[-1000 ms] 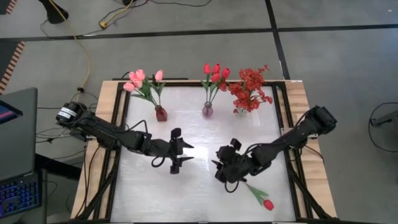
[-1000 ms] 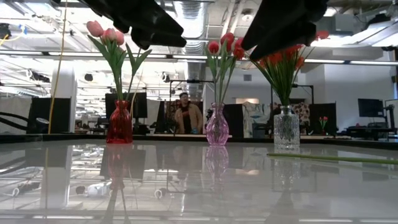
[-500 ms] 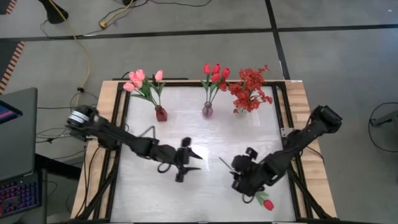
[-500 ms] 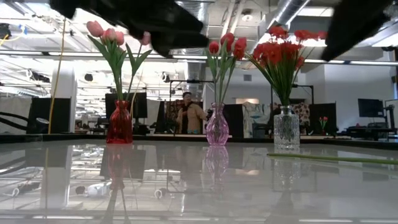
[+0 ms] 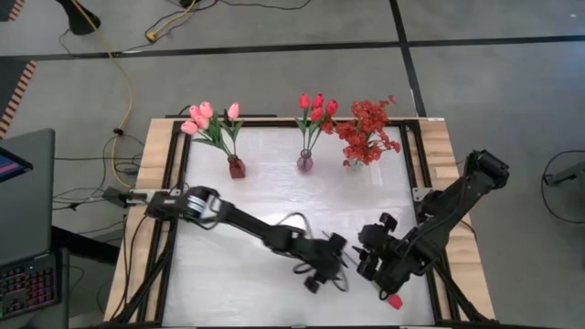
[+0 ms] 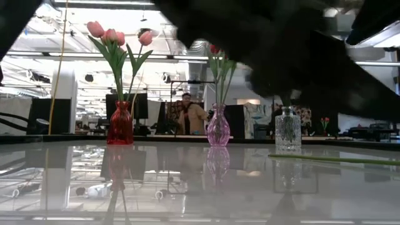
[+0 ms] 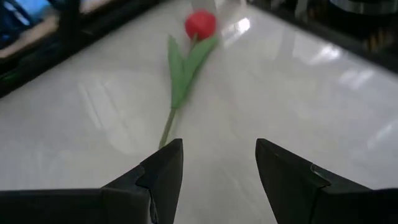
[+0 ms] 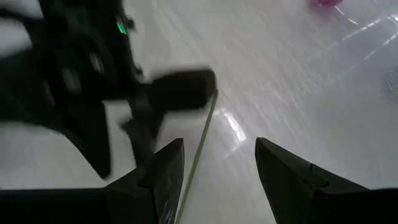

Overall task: Sort flowers into vase by color
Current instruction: Put the red tulip into the purple vase

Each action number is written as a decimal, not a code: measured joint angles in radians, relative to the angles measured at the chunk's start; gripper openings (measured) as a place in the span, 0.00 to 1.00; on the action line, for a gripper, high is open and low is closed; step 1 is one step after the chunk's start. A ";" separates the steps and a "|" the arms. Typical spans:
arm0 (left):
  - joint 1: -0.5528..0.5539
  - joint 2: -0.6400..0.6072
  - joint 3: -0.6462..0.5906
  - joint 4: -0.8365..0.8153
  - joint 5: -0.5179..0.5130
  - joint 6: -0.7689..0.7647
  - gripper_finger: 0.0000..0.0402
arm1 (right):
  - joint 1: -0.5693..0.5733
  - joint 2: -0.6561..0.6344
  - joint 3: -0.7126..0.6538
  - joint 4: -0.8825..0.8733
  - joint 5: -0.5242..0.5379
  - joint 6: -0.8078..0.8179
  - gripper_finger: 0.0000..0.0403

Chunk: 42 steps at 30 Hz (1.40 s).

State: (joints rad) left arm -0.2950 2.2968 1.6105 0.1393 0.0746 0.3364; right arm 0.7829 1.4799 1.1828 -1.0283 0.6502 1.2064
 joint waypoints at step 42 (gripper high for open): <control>0.119 0.336 0.621 -0.579 0.124 0.008 0.01 | 0.147 -0.034 -0.037 -0.316 -0.182 0.398 0.56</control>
State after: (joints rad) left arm -0.1756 2.6328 2.2311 -0.4393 0.1989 0.3448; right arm 0.9302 1.4460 1.1458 -1.3441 0.4683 1.6042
